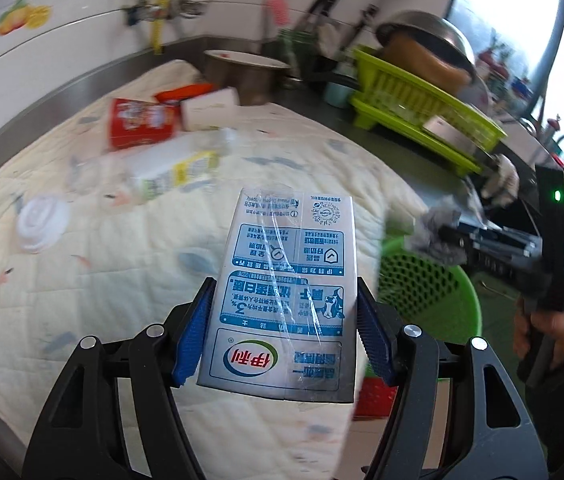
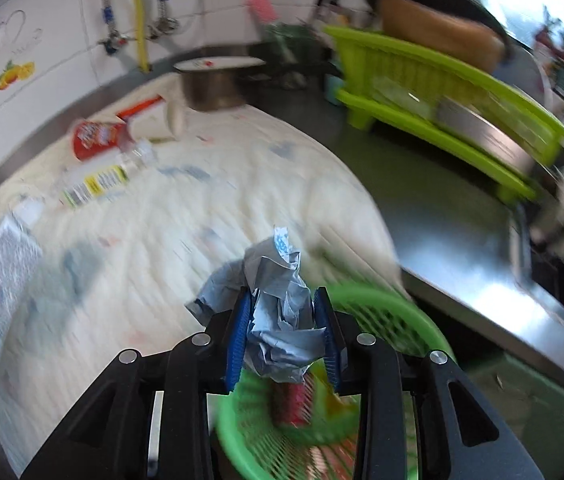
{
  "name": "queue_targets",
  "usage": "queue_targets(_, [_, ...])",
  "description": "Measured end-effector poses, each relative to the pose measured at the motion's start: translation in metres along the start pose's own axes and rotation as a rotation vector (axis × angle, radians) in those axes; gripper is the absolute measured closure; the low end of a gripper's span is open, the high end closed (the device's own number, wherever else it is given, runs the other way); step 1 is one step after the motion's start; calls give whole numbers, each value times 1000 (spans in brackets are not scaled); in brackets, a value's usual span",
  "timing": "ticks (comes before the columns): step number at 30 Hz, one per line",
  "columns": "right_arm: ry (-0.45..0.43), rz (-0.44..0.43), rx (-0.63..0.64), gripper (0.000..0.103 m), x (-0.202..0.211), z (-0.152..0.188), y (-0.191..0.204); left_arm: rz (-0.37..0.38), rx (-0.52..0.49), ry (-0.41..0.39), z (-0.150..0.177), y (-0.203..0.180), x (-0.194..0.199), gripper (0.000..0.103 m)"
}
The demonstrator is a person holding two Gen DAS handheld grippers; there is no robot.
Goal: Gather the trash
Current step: 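Carry carton and paper to the green basket and release both, then move the left tool back to the clear plastic bottle and grasp it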
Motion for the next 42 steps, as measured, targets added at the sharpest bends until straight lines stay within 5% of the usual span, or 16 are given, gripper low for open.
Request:
queue_targets(5, [73, 44, -50, 69, -1, 46, -39, 52, -52, 34, 5, -43, -14, 38])
queue_targets(7, [86, 60, -67, 53, -1, 59, -50, 75, -73, 49, 7, -60, -19, 38])
queue_targets(18, [28, 103, -145, 37, 39, 82, -97, 138, -181, 147, 11, -139, -67, 38])
queue_targets(30, [-17, 138, -180, 29, 79, 103, -122, 177, -236, 263, 29, -199, -128, 37])
queue_targets(42, [-32, 123, -178, 28, 84, 99, -125, 195, -248, 242, 27, -218, -123, 26])
Point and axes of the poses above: each gripper's, at about its wrist camera, not at the fingertips, and x roughly against the way its jaws point, y to its left, z to its underside, the point moved 3 cm from there along -x, roughly the way its jaws point
